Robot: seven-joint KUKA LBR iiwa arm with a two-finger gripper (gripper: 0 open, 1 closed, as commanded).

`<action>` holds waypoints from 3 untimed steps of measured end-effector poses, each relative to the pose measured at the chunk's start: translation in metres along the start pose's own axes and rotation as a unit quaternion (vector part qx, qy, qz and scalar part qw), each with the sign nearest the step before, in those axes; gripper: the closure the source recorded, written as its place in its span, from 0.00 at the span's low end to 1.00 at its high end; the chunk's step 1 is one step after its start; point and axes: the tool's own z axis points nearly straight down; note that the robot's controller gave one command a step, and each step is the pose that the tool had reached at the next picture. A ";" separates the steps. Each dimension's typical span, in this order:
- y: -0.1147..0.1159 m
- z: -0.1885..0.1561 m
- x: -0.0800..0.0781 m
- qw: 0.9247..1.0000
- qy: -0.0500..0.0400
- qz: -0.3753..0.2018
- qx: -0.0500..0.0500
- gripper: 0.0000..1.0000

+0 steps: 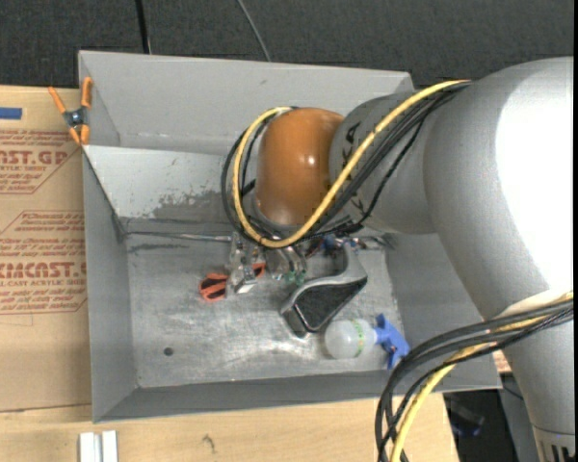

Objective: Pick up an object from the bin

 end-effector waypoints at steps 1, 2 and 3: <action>-0.001 0.002 -0.003 1.000 -0.011 0.002 -0.001 0.00; -0.001 0.002 0.001 1.000 0.000 0.001 0.000 1.00; -0.001 0.002 0.001 1.000 0.000 0.001 0.000 1.00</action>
Offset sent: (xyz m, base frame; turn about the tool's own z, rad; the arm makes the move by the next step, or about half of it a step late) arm 0.0000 0.0000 0.0000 0.0000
